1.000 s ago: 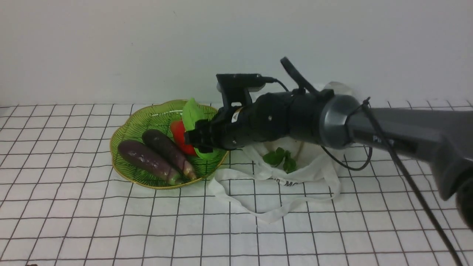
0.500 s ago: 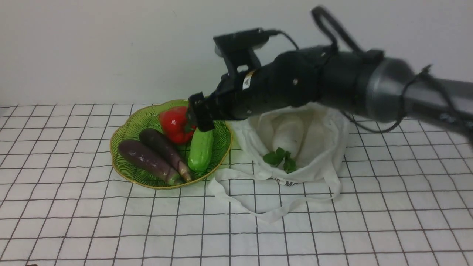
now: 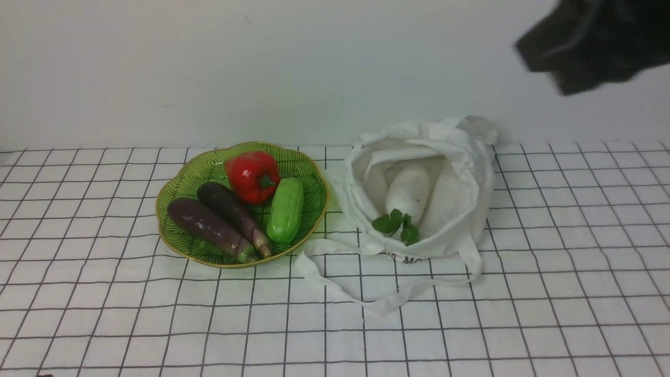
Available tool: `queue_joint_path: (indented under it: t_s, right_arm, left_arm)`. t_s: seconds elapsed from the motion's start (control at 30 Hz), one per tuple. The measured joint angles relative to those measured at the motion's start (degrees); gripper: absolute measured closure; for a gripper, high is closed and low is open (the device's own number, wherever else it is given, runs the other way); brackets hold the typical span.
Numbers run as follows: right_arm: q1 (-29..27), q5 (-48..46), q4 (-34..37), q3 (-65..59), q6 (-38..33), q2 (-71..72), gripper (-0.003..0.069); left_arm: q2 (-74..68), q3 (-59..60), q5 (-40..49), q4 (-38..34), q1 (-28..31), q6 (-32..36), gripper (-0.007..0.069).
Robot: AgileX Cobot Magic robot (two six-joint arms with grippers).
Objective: Take vegetables from bag on white checkered tablecloth place on plate.
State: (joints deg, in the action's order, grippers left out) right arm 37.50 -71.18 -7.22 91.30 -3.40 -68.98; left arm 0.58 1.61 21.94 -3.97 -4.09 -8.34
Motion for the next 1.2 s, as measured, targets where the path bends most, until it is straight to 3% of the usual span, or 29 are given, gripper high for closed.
queue_joint_path:
  t_s: [0.13, 0.2, 0.37, 0.53, 0.67, 1.2]
  right_arm:
    - [0.0, -0.45, -0.15, -8.57, 1.41, 9.57, 0.0669]
    - [0.0, 3.42, 0.06, -18.73, 2.59, 16.95, 0.0671]
    - [0.0, 27.7, 1.1, -45.37, 9.86, 31.34, 0.0673]
    - [0.0, 49.25, 1.27, -59.46, 11.87, 36.08, 0.0673]
    - [0.0, 58.82, 1.27, -66.33, 11.99, 37.17, 0.0673]
    - [0.0, 61.31, 1.28, -71.6, 11.99, 37.66, 0.0673]
  left_arm:
    - [0.0, 0.0, 0.0, 0.0, 0.0, 0.0, 0.0632]
    - [0.0, 0.0, 0.0, 0.0, 0.0, 0.0, 0.0632]
    - [0.0, 0.0, 0.0, 0.0, 0.0, 0.0, 0.0632]
    - [0.0, 0.0, 0.0, 0.0, 0.0, 0.0, 0.0632]
    - [0.0, 0.0, 0.0, 0.0, 0.0, 0.0, 0.0632]
    - [0.0, 0.0, 0.0, 0.0, 0.0, 0.0, 0.0632]
